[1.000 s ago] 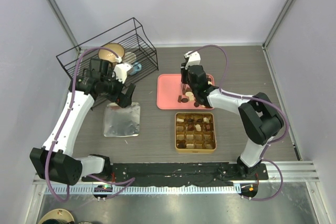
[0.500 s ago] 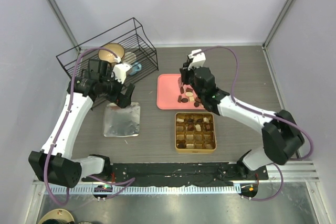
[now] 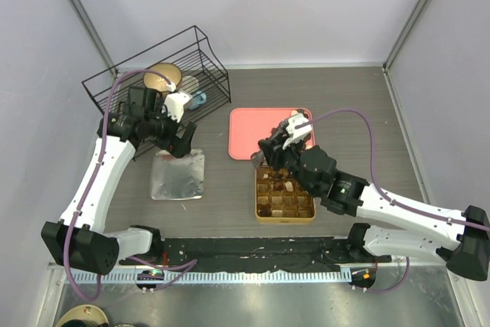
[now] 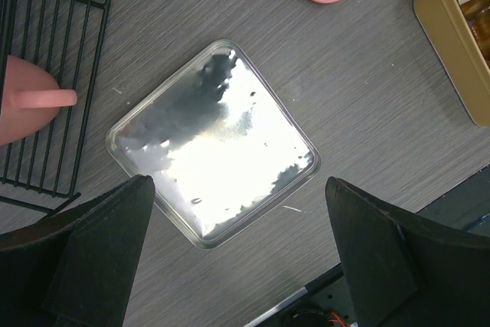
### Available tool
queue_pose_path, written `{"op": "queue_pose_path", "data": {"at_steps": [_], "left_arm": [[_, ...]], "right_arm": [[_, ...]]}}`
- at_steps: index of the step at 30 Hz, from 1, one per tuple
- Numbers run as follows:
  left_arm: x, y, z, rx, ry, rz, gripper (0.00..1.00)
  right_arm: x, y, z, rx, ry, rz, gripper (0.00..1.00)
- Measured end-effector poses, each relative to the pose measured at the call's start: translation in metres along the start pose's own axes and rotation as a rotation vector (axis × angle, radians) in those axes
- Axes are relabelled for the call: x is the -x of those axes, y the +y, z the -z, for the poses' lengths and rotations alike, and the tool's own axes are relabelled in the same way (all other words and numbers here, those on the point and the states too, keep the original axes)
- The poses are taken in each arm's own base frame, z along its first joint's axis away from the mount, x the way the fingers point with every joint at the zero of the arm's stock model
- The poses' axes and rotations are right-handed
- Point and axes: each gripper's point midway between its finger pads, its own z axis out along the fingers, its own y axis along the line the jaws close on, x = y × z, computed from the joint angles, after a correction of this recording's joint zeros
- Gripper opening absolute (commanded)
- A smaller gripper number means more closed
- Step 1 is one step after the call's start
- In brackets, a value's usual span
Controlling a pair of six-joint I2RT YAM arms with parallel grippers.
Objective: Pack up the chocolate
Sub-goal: Place the fake chocolate in the packing box.
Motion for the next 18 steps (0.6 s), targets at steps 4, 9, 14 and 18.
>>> {"op": "queue_pose_path", "data": {"at_steps": [4, 9, 14, 18], "left_arm": [[0.0, 0.0, 0.0, 0.0, 0.0, 0.002, 1.0], [0.0, 0.0, 0.0, -0.001, 0.001, 0.003, 1.0], [-0.001, -0.001, 0.0, -0.002, 0.004, 0.005, 1.0], [-0.001, -0.001, 0.0, -0.002, 0.005, 0.005, 1.0]], "right_arm": [[-0.025, 0.01, 0.011, 0.023, 0.067, 0.004, 0.06], [-0.052, 0.01, 0.017, 0.019, 0.132, 0.02, 0.06], [-0.059, 0.009, 0.019, 0.014, 0.15, 0.023, 0.12], [-0.061, 0.009, 0.02, 0.013, 0.154, 0.013, 0.23]]}}
